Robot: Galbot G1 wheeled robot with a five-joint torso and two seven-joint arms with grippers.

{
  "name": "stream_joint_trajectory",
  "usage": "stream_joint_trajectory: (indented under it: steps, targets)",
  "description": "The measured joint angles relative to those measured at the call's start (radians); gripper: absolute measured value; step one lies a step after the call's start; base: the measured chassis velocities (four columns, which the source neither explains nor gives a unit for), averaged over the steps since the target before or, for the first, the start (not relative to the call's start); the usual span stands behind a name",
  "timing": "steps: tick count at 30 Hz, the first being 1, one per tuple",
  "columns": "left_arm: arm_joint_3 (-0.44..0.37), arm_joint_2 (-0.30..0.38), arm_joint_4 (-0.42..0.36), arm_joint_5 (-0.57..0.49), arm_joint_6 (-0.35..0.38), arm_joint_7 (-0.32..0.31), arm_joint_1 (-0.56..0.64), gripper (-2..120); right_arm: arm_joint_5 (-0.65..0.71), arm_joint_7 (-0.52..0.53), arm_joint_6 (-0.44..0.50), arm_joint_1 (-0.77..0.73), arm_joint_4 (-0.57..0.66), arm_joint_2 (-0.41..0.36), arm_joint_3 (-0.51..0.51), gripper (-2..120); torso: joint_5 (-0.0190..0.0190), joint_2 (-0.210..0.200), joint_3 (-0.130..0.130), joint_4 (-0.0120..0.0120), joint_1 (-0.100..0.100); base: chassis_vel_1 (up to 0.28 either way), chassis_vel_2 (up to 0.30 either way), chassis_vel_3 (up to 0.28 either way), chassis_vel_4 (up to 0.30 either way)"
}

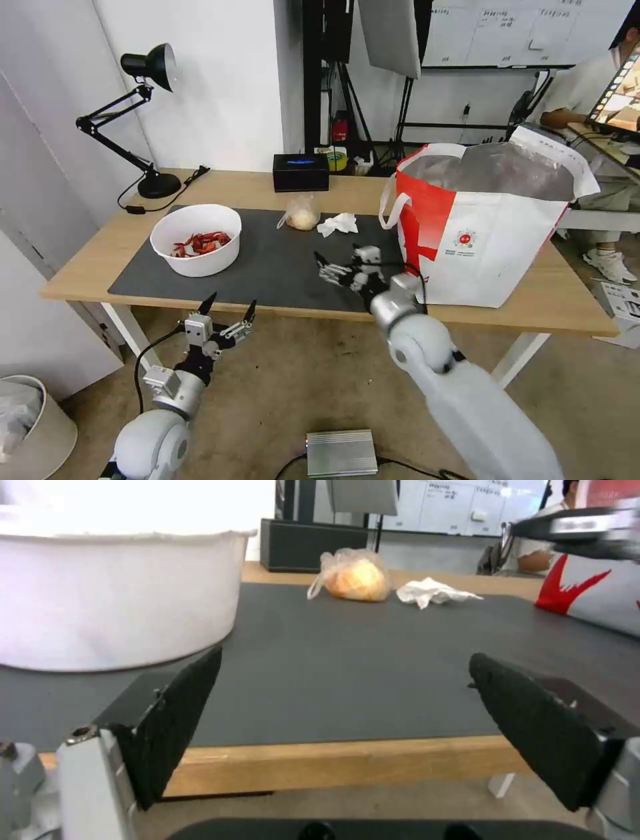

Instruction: Pick up the trash from the table and place it into the takeout bag.

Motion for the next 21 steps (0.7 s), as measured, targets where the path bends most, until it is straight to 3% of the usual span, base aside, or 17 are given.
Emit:
stream_joint_trajectory:
  steps: [11,21]
  targets:
    - [-0.015,-0.002,0.023,0.011,0.003,-0.001,-0.013,100,0.07,0.223,-0.124,0.308,-0.258,0.121,-0.155,100,0.0,0.0,0.0,-0.0001,0.0,0.0,0.0,0.0,0.0]
    - [-0.001,-0.006,0.04,0.013,-0.008,0.001,-0.018,100,0.066,0.376,-0.199,0.421,-0.491,0.288,-0.154,100,-0.0002,0.0,0.0,0.0003,0.0,0.0,0.0,0.0,0.0]
